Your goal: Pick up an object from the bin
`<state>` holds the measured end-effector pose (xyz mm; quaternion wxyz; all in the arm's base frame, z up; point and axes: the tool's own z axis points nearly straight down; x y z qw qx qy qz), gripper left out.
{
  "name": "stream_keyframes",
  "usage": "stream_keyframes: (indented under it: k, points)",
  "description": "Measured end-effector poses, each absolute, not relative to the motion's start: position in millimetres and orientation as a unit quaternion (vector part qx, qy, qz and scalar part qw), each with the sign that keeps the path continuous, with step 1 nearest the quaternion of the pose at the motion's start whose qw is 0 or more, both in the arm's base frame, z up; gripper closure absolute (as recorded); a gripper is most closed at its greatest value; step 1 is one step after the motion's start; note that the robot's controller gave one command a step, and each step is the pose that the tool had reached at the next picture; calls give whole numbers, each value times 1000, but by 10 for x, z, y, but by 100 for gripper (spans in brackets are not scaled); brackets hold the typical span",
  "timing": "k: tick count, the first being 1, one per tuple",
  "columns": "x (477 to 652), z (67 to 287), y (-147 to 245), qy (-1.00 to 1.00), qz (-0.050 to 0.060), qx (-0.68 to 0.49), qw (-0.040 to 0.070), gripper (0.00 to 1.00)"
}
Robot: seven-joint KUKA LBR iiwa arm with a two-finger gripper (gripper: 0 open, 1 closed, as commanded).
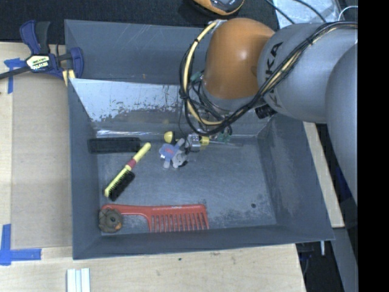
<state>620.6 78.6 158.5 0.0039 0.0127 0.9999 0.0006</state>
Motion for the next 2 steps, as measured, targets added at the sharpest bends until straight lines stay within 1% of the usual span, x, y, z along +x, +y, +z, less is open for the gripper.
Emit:
stream_keyframes:
  k: [1, 2]
  points:
    - [6255, 736, 791, 1000, 1, 10, 3, 0]
    - [6233, 712, 680, 1000, 1, 22, 5, 0]
